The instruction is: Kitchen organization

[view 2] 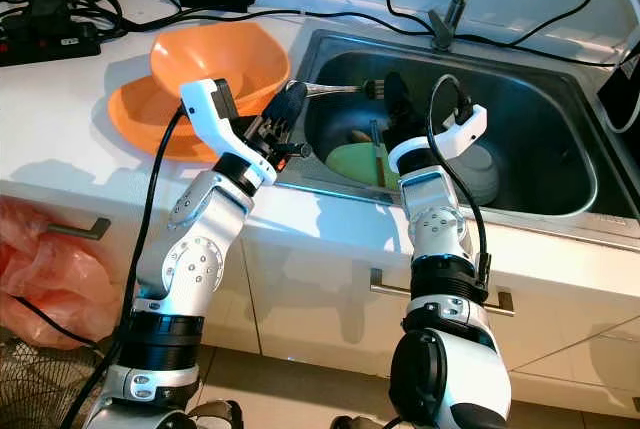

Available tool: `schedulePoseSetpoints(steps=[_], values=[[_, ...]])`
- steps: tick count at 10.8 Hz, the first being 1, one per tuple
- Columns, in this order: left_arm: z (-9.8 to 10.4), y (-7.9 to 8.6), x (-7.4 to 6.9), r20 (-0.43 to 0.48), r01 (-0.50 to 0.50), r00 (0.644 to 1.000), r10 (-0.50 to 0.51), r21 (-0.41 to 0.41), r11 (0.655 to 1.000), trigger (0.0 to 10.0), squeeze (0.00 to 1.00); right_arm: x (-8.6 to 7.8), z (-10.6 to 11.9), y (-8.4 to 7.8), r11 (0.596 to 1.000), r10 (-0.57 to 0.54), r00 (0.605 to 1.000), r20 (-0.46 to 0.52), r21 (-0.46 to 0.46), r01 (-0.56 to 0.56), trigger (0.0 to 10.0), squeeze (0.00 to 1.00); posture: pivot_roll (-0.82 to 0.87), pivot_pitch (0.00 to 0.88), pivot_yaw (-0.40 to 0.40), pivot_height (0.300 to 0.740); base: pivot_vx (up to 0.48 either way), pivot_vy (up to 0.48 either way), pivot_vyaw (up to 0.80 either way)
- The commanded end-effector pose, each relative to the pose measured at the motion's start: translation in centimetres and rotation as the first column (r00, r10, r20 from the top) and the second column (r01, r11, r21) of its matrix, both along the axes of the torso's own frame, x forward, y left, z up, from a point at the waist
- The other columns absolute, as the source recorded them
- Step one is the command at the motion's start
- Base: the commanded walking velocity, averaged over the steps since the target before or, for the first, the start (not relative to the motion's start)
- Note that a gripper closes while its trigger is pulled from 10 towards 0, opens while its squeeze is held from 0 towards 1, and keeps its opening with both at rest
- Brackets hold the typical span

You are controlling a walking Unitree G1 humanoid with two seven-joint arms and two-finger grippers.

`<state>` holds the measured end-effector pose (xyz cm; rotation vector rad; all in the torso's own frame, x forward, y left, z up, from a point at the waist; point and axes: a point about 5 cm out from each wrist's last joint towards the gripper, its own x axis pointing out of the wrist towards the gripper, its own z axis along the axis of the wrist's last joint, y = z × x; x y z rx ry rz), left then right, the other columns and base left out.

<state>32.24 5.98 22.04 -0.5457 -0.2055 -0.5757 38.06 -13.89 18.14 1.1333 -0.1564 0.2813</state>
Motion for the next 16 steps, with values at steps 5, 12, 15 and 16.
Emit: schedulePoseSetpoints(steps=[5, 12, 15, 16], values=[[0.3, -0.9, -0.6, 0.005, 0.075, 0.997, -0.075, -0.002, 0.997, 10.0, 0.0, -0.1, -0.4, -0.5, 1.0, -0.014, 1.0, -0.015, -0.018, 0.013, 10.0, 0.0, 0.12, 0.089, -0.092, 0.74, 0.0, 0.0, 0.0], [-0.7, -0.3, -0.9, -0.081, 0.09, 0.992, -0.093, -0.043, 0.995, 10.0, 0.0, 0.0, -0.4, -0.6, 1.0, -0.027, 0.999, -0.024, -0.015, 0.027, 10.0, 0.0, 0.13, 0.089, -0.094, 0.74, 0.0, 0.0, 0.0], [-0.8, 0.9, -0.7, -0.114, 0.047, 0.992, -0.061, -0.115, 0.992, 10.0, 0.0, 0.0, -0.5, -0.6, 1.0, -0.028, 0.999, -0.025, -0.009, 0.028, 10.0, 0.0, 0.13, 0.086, -0.096, 0.74, 0.0, 0.0, 0.0], [-1.0, 1.2, -0.7, -0.127, 0.035, 0.991, -0.05, -0.118, 0.992, 10.0, 0.0, 0.0, -0.4, -0.6, 0.999, -0.033, 0.999, -0.026, -0.007, 0.033, 10.0, 0.0, 0.13, 0.086, -0.097, 0.74, 0.0, 0.0, 0.0]])
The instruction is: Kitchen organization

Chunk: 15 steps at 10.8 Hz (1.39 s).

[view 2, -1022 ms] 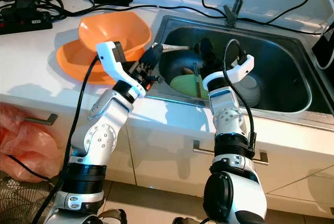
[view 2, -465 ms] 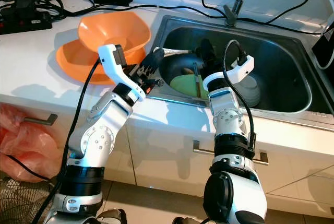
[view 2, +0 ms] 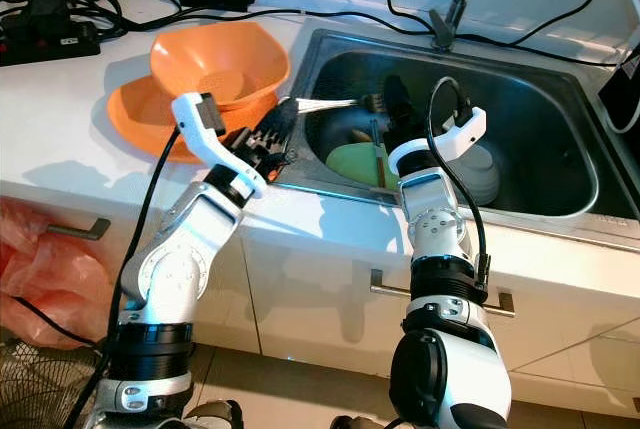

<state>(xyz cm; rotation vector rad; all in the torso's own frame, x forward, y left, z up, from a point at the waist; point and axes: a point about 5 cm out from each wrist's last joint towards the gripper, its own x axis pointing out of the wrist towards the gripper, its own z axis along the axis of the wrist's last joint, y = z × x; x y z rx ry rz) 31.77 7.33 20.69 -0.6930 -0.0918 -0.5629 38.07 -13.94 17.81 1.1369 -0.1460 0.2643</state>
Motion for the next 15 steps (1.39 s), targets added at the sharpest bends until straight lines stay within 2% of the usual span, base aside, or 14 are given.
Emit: schedulePoseSetpoints(steps=[1, 6, 7, 8, 9, 13, 15], values=[[0.2, -0.2, -0.4, -0.002, 0.018, 1.0, -0.018, -0.008, 1.0, 10.0, 0.0, 0.1, -0.2, -0.6, 1.0, -0.028, 1.0, -0.012, -0.007, 0.028, 10.0, 0.0, 0.13, 0.085, -0.095, 0.74, 0.0, 0.0, 0.0], [-0.4, -0.7, -0.5, -0.045, 0.06, 0.997, -0.06, -0.003, 0.998, 10.0, 0.0, 0.0, -0.3, -0.6, 0.999, -0.034, 0.999, -0.016, -0.007, 0.034, 10.0, 0.0, 0.13, 0.089, -0.093, 0.74, 0.0, 0.0, 0.0], [-0.4, -0.7, -0.5, -0.051, 0.059, 0.997, -0.059, -0.001, 0.998, 10.0, 0.0, 0.0, -0.3, -0.6, 0.999, -0.034, 0.999, -0.016, -0.006, 0.034, 8.8, 0.0, 0.13, 0.091, -0.095, 0.74, 0.0, 0.0, 0.0], [-0.5, -0.7, -0.5, -0.056, 0.062, 0.997, -0.062, 0.001, 0.998, 10.0, 0.0, 0.0, -0.2, -0.5, 0.999, -0.033, 0.999, -0.015, -0.006, 0.033, 2.5, 0.0, 0.13, 0.092, -0.095, 0.74, 0.0, 0.0, 0.0], [-0.5, -0.7, -0.4, -0.06, 0.062, 0.996, -0.061, 0.001, 0.998, 10.0, 0.0, 0.0, -0.2, -0.5, 0.999, -0.032, 0.999, -0.012, -0.003, 0.032, 0.0, 0.0, 0.13, 0.093, -0.094, 0.74, 0.0, 0.0, 0.0], [-0.6, -0.9, -0.4, -0.064, 0.073, 0.995, -0.072, 0.006, 0.997, 10.0, 0.0, 0.0, -0.2, -0.6, 0.999, -0.035, 0.999, -0.01, -0.004, 0.035, 0.0, 0.0, 0.13, 0.092, -0.09, 0.74, 0.0, 0.0, 0.0], [-0.9, -0.9, -0.2, -0.084, 0.048, 0.996, -0.043, 0.064, 0.997, 10.0, 0.0, 0.0, -0.2, -0.6, 0.999, -0.035, 0.999, -0.008, -0.001, 0.035, 0.0, 0.0, 0.13, 0.093, -0.089, 0.74, 0.0, 0.0, 0.0]])
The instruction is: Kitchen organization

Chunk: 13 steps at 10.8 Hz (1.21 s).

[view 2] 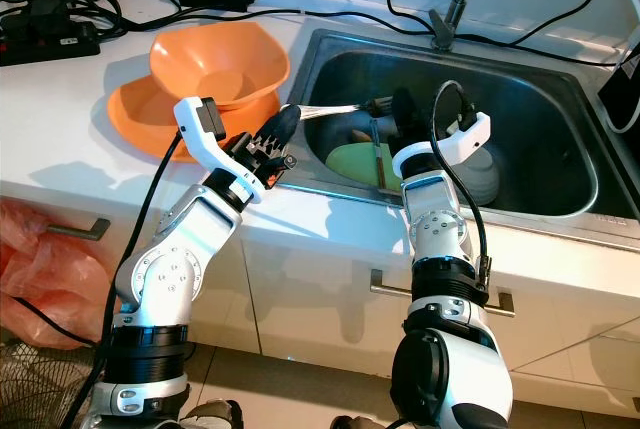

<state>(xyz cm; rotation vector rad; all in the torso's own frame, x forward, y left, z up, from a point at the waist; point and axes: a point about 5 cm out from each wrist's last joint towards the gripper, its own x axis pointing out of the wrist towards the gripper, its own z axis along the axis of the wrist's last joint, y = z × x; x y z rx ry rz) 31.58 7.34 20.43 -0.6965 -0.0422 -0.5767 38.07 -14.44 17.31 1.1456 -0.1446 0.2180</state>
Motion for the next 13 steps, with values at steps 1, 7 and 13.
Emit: schedulePoseSetpoints(steps=[1, 7, 13], values=[[-0.8, -0.9, 0.0, -0.048, 0.015, 0.999, -0.011, 0.075, 0.997, 10.0, 0.0, 0.0, 0.3, -0.1, 1.0, 0.001, 1.0, 0.018, -0.01, 0.0, 0.0, 0.0, 0.13, 0.094, -0.089, 0.74, 0.0, 0.0, 0.0], [-1.5, -1.8, -0.3, -0.057, 0.077, 0.996, -0.07, 0.128, 0.989, 10.0, 1.0, 0.1, 0.5, -0.7, 0.999, -0.029, 1.0, 0.012, 0.032, 0.028, 0.0, 0.0, 0.13, 0.093, -0.089, 0.74, 0.0, 0.0, 0.0], [-2.1, -2.1, -0.2, -0.061, 0.061, 0.997, -0.046, 0.26, 0.964, 10.0, 0.0, 0.4, 0.7, -4.3, 0.973, -0.23, 0.972, -0.045, 0.003, 0.23, 0.0, 0.0, 0.13, 0.088, -0.092, 0.74, 0.0, 0.0, 0.0]])
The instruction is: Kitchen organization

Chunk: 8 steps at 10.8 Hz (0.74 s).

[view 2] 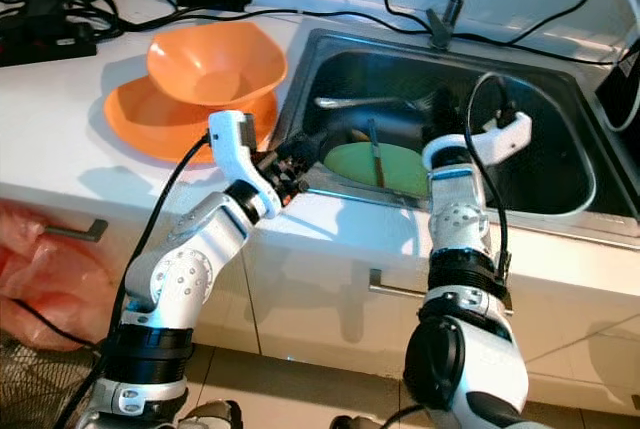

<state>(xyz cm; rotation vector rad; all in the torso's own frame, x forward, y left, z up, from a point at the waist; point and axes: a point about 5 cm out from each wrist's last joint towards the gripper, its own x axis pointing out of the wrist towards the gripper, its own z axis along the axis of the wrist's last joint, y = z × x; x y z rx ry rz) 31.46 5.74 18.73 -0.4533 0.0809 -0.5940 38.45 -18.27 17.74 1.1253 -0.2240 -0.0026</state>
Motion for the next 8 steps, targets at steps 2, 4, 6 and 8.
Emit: schedulePoseSetpoints(steps=[2, 4, 6, 8], values=[[-0.6, -0.5, -0.1, -0.014, 0.0, 1.0, 0.0, 0.046, 0.999, 10.0, 0.0, 0.1, 0.1, -1.0, 0.995, -0.06, 0.998, -0.024, -0.075, 0.058, 3.6, 0.0, 0.13, 0.085, -0.092, 0.74, 0.0, 0.0, 0.0], [-0.7, -0.5, -0.1, -0.002, -0.005, 1.0, 0.006, 0.087, 0.996, 10.0, 0.0, 0.1, 0.3, -1.3, 0.97, -0.111, 0.993, -0.035, -0.221, 0.1, 10.0, 0.0, 0.13, 0.082, -0.091, 0.74, 0.0, 0.0, 0.0], [-0.8, -0.6, -0.2, -0.002, 0.0, 1.0, 0.0, 0.096, 0.995, 10.0, 0.0, 0.0, 0.5, -1.1, 0.933, -0.142, 0.99, -0.023, -0.336, 0.126, 10.0, 0.0, 0.13, 0.079, -0.089, 0.74, 0.0, 0.0, 0.0], [-0.8, -0.6, -0.2, 0.009, 0.002, 1.0, -0.003, 0.12, 0.993, 10.0, 0.0, 0.0, 0.7, 0.2, 0.873, -0.123, 0.992, 0.013, -0.473, 0.115, 10.0, 0.0, 0.13, 0.083, -0.089, 0.74, 0.0, 0.0, 0.0]])
